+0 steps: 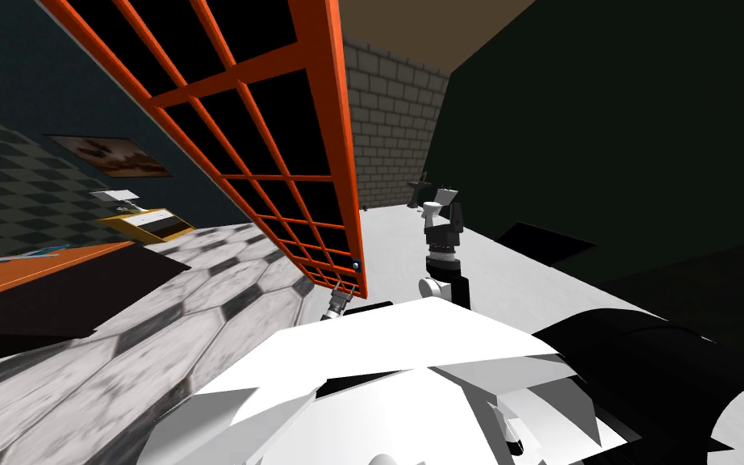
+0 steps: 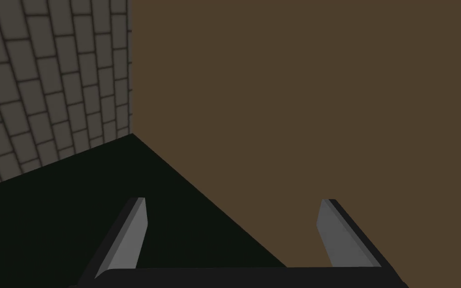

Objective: Push the door open

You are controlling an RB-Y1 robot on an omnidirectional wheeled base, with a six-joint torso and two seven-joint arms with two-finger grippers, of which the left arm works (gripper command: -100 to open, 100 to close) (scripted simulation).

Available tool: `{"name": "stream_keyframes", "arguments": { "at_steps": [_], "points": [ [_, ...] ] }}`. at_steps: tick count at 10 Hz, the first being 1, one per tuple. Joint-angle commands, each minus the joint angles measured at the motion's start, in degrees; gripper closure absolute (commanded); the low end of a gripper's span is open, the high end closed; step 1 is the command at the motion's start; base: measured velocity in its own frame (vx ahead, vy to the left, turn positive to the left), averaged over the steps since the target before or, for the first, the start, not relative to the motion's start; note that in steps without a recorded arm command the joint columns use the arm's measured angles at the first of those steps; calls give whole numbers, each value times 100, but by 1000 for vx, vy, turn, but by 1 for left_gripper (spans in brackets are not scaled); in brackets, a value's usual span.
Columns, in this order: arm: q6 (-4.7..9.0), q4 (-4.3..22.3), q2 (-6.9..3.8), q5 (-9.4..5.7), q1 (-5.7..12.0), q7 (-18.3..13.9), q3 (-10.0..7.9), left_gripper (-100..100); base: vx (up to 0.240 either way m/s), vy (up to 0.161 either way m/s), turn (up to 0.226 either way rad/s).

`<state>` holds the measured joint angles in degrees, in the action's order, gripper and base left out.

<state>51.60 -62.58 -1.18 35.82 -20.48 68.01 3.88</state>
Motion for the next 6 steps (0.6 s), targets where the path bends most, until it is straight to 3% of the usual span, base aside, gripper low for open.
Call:
{"name": "stream_keyframes", "arguments": {
  "at_steps": [1, 4, 5, 6],
  "points": [
    [-39, 14, -50, -10, 62, -5, -13, -100, 186, -95, -12],
    [-72, 60, 69, -29, 149, 22, -37, -100, 209, -74, -16],
    [-86, 79, 204, -37, 184, 33, -47, -100, 195, -71, -20],
    [-98, 42, 126, -29, 165, 8, -37, -100, 68, -35, 0]
  ]
}}
